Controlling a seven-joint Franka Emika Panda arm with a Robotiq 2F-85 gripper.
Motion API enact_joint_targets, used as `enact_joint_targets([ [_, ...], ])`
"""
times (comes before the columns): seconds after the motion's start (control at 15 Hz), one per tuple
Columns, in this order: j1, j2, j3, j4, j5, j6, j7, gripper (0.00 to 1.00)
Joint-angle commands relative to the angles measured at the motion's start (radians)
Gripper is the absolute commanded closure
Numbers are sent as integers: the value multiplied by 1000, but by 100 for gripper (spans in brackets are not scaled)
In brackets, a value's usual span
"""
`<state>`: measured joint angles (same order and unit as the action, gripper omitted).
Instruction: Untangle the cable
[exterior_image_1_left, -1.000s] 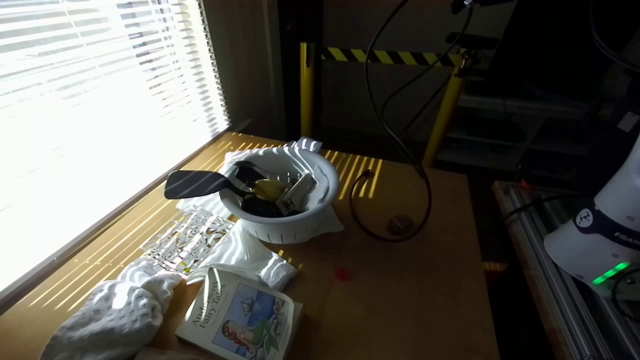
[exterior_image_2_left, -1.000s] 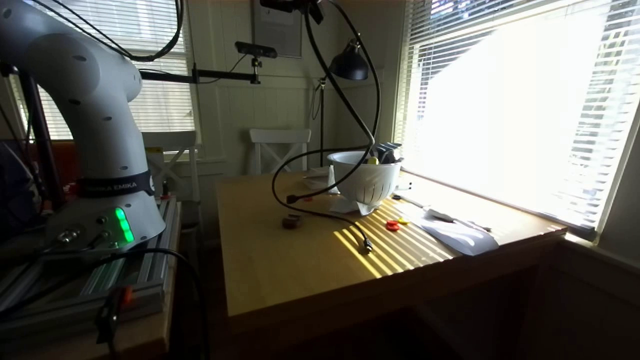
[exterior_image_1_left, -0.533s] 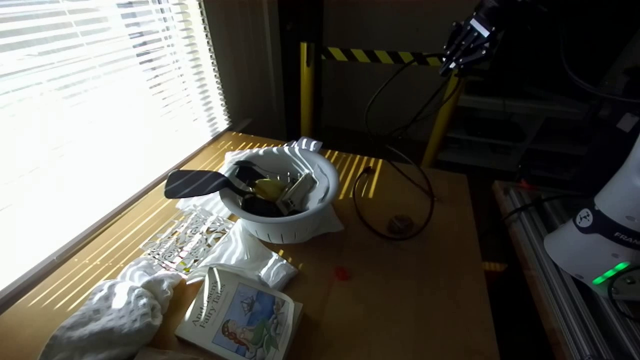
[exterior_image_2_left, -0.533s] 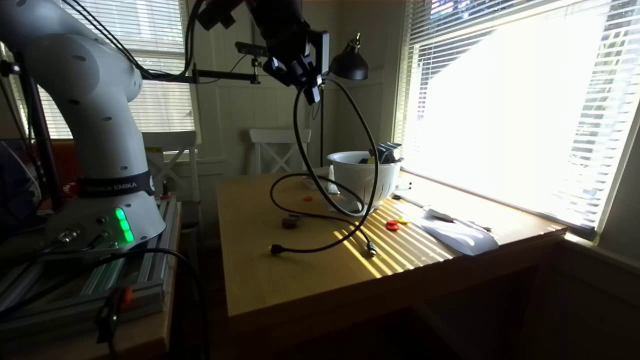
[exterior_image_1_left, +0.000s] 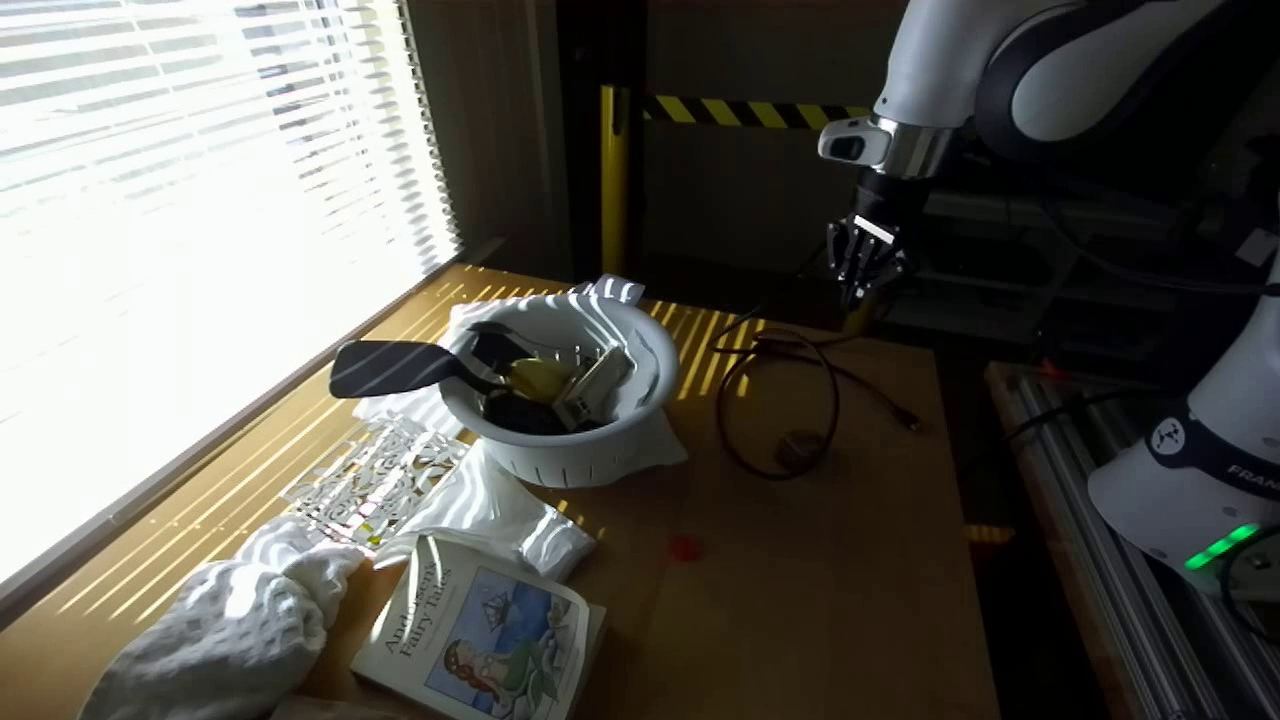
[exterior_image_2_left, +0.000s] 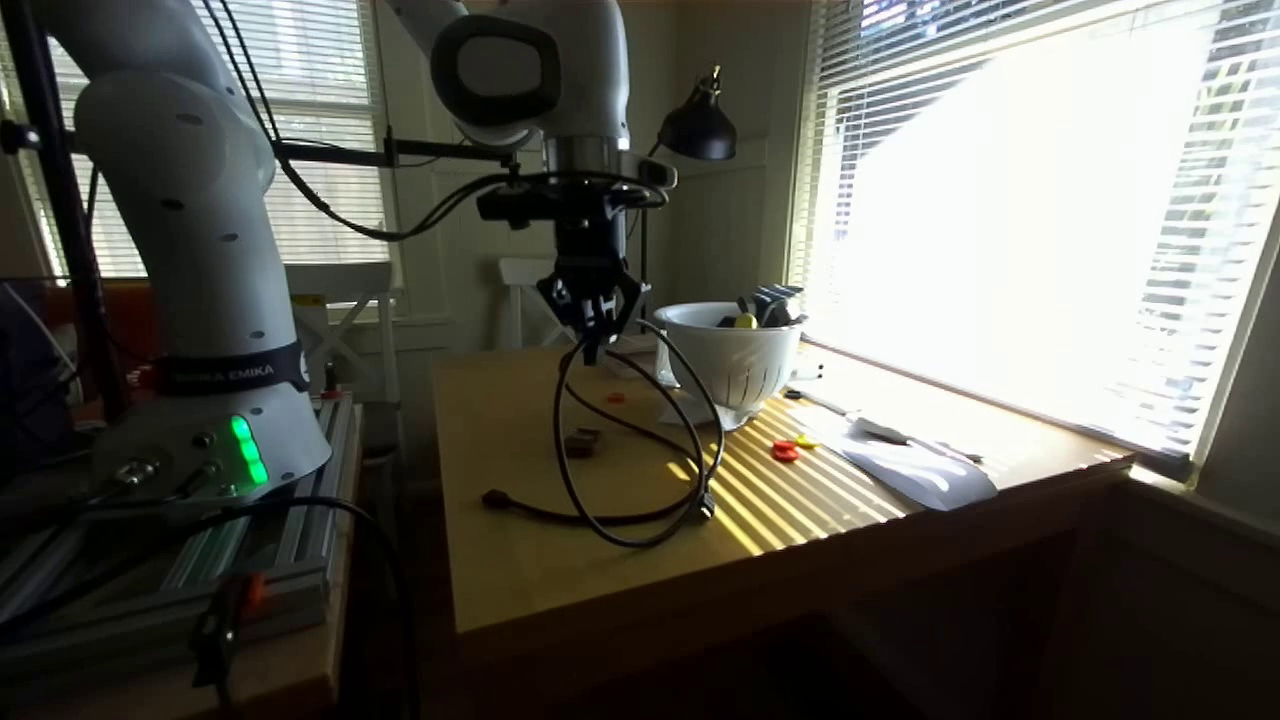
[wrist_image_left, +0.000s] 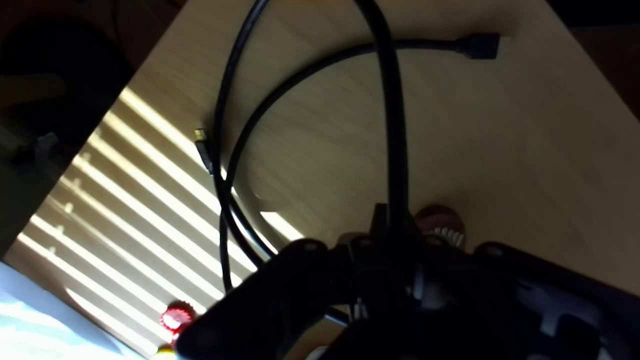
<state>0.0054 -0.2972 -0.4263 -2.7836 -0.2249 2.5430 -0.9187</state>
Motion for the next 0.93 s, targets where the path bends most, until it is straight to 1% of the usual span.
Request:
enact_joint_targets([
  [0.0,37,127,94,31,110,-59,-107,70],
  [0.07,39,169,127,46,122,-74,-128,68],
  [0.13,31,191,156,67,117,-112,-148,63],
  [0.2,12,210,184,81,91,-103,-127,55],
  [0.33,-22,195,211,102,56,-103,-102,42],
  [0.47,-56,162,220,108,18,-97,-76,28],
  [0.6,-100,134,217,119,-46,-98,-37,14],
  [0.67,-116,124,210,126,-61,-118,-56,6],
  [0.73,-130,117,195,135,-51,-144,-108,2],
  [0.8,-137,114,176,146,-9,-178,-190,0],
  [0.87,-87,108,120,148,57,-221,-309,0],
])
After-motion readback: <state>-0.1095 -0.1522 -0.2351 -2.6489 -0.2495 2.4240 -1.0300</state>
